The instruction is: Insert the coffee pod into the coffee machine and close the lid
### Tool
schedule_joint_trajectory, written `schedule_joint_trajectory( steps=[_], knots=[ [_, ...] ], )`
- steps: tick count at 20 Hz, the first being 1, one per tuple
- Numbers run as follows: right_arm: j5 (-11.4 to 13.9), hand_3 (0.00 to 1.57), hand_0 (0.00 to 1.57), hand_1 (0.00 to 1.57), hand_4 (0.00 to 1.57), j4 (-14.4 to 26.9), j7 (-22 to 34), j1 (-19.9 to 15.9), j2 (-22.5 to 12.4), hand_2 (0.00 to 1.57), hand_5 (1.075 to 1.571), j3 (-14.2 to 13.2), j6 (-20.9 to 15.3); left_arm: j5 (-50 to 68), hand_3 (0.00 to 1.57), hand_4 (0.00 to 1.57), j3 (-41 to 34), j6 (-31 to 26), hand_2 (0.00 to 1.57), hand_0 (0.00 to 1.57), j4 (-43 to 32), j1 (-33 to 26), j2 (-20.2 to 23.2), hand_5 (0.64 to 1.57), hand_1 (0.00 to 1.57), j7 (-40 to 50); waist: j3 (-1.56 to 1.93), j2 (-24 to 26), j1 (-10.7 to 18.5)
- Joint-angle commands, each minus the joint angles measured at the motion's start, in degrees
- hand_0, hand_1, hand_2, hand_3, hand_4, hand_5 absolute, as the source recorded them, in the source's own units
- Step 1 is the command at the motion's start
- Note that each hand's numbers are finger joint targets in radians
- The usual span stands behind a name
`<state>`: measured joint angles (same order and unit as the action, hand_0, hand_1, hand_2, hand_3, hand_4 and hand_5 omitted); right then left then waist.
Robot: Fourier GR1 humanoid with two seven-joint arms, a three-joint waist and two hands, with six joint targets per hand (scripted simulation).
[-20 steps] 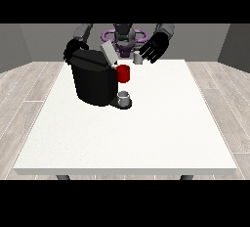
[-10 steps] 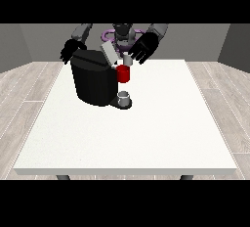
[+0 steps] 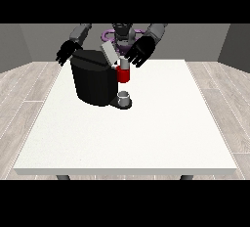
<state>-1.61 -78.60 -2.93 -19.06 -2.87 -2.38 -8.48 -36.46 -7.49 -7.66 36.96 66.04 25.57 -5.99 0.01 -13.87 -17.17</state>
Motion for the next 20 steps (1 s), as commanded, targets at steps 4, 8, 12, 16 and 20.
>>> schedule_joint_trajectory(
  steps=[4, 8, 12, 16, 20],
  knots=[
    [-0.25, 0.0, 0.0, 0.0, 0.5, -0.35, 1.83, -1.09, -0.67, 0.0, 1.571, -0.93, -0.46, -0.71, 1.21, 0.51, 0.15, -1.36, 1.29, 1.25, -0.47, 1.71, 1.33, 1.571, 1.25, -1.2, -0.01, -1.0, 0.48],
    [-0.29, 0.0, 0.0, 0.0, 0.5, 1.71, -1.98, -1.12, 0.74, 0.0, 1.571, -1.3, -1.2, -1.22, 1.19, 0.5, 1.24, 0.42, 1.26, 1.18, 0.47, 1.66, -2.96, 1.571, 1.18, 0.54, 0.02, -1.02, 1.73],
    [-0.47, 0.0, 0.0, 0.0, 0.53, 2.08, -1.43, 0.0, 0.52, 0.0, 1.571, -1.94, -1.55, -1.81, 1.2, 0.51, 1.97, 0.91, 1.27, 1.19, 0.35, -0.87, -3.68, 1.571, 1.19, -1.57, 0.01, -0.56, 2.91],
    [0.35, 0.0, 0.0, 0.0, 0.46, -1.19, 2.36, -3.56, 0.71, 0.0, 1.571, -0.66, -2.71, -1.44, 1.18, 0.49, -0.13, -0.56, 1.24, 1.16, -1.88, 2.86, 0.06, 1.571, 1.16, -0.68, -0.01, -2.65, 0.74],
    [-1.25, 0.0, 0.0, 0.0, 0.45, 0.83, -2.46, 0.48, -1.38, 0.0, 1.571, -1.89, 1.3, -1.85, 1.2, 0.49, 0.39, -1.26, 1.27, 1.22, -1.82, 1.81, -0.94, 1.571, 1.22, 1.0, 0.01, -1.23, 0.23]
  ],
)
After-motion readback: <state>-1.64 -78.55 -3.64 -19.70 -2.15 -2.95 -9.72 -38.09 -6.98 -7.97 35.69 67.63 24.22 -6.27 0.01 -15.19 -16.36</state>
